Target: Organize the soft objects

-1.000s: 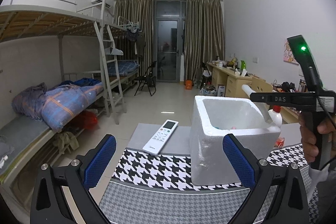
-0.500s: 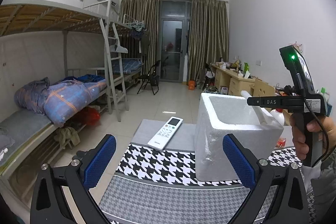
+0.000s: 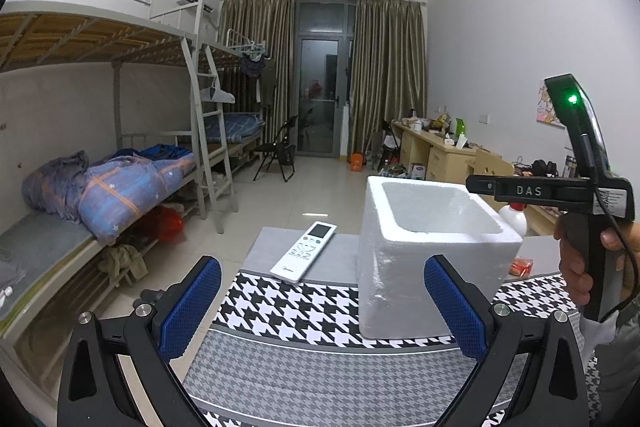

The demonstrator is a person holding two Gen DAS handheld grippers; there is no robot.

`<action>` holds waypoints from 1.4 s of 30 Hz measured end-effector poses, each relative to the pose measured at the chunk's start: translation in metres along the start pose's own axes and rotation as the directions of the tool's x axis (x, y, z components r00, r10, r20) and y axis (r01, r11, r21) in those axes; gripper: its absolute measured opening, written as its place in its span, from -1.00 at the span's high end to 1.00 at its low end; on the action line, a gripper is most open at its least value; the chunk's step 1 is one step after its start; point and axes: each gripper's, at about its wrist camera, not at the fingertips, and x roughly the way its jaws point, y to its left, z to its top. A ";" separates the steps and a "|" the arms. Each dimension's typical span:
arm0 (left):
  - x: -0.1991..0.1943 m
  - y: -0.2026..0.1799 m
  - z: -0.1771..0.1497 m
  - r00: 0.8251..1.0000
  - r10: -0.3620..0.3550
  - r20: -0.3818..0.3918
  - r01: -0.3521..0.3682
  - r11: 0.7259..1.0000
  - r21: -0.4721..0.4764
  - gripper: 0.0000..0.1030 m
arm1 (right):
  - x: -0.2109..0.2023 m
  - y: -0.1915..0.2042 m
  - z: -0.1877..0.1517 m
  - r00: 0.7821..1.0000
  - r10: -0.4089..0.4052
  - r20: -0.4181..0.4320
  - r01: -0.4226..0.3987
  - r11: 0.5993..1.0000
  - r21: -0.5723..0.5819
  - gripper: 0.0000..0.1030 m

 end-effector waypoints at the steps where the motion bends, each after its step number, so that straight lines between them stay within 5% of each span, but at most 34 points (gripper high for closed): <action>1: -0.002 -0.002 0.000 1.000 -0.002 0.002 0.002 1.000 0.001 -0.98 | -0.005 0.000 -0.001 1.000 0.000 0.007 0.000 1.000 0.000 -0.39; 8: -0.016 -0.013 0.002 1.000 -0.021 0.002 0.021 1.000 0.013 -0.98 | -0.037 -0.008 -0.013 0.999 0.016 0.043 -0.018 0.999 0.041 -0.52; 13: -0.028 -0.019 0.002 0.999 -0.036 0.006 0.036 0.999 0.007 -0.98 | -0.059 -0.005 -0.023 0.996 0.003 0.090 -0.007 0.999 0.042 -0.86; 42: -0.073 -0.056 -0.006 0.993 -0.110 0.044 0.109 0.994 0.023 -0.98 | -0.146 -0.006 -0.092 0.973 -0.059 0.221 0.049 0.998 0.049 -0.89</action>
